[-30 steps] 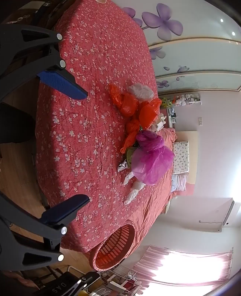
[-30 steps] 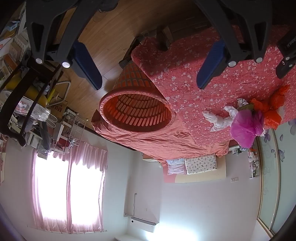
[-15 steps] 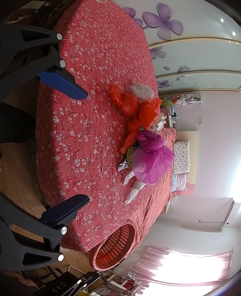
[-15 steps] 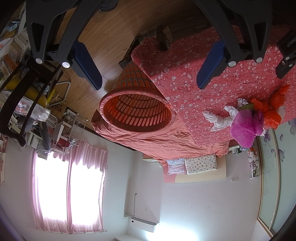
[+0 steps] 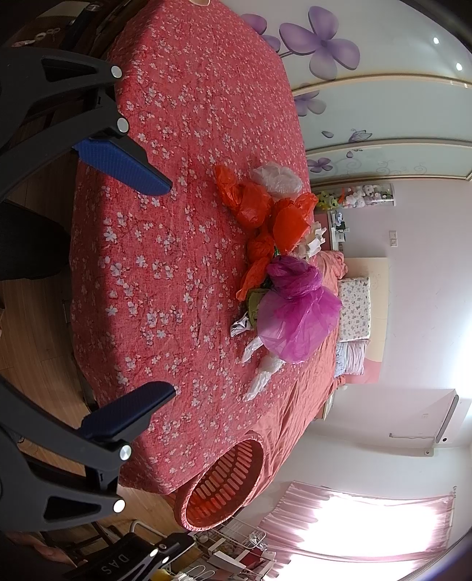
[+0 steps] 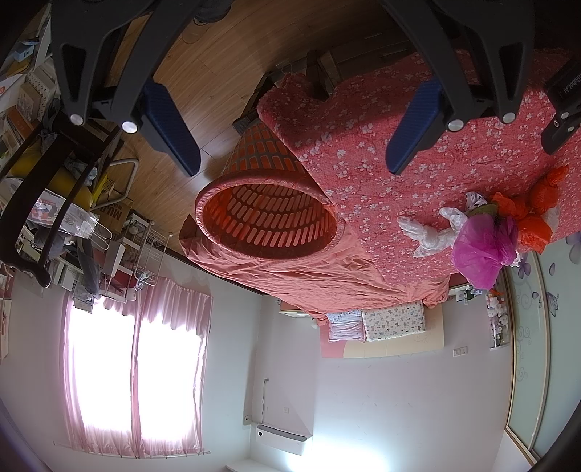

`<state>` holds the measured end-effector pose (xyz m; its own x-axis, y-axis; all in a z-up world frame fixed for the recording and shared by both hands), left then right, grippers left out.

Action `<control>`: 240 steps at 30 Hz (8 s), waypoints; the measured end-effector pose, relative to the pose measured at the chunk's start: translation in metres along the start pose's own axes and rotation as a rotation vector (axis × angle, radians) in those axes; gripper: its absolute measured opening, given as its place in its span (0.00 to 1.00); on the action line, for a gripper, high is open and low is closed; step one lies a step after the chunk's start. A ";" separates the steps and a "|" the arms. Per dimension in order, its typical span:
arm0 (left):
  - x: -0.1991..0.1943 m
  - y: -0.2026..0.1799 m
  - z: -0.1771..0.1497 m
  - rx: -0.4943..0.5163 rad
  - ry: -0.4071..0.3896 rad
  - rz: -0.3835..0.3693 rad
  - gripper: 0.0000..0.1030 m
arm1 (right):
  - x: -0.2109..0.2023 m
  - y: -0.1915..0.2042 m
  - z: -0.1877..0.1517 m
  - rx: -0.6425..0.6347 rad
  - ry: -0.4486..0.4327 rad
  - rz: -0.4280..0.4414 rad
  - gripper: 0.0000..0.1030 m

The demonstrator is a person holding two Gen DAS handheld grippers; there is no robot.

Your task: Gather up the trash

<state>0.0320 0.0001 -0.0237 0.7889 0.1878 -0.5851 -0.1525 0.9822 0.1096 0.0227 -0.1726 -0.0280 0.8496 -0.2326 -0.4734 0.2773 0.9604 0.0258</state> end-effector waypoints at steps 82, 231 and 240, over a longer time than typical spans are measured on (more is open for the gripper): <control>0.109 0.129 0.036 -0.210 0.106 0.142 0.98 | 0.133 0.204 0.076 -0.050 0.119 0.587 0.54; 0.137 -0.108 0.116 0.203 0.071 -0.319 0.74 | 0.175 -0.034 0.089 0.126 -0.010 0.252 0.51; 0.155 0.029 0.125 0.008 0.085 -0.142 0.77 | 0.194 0.080 0.086 0.021 0.105 0.431 0.50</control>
<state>0.2242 0.0577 -0.0102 0.7486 0.0467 -0.6613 -0.0379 0.9989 0.0276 0.2483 -0.1544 -0.0426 0.8400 0.2062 -0.5019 -0.0824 0.9627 0.2577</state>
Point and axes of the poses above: each gripper's, at about its wrist camera, not at the fingertips, and x roughly the way its jaws point, y to its left, z to its top, the point moved 4 cm from there along x, roughly the way its jaws point, and after that the axes turned 11 degrees about z, right-handed, at the moved point
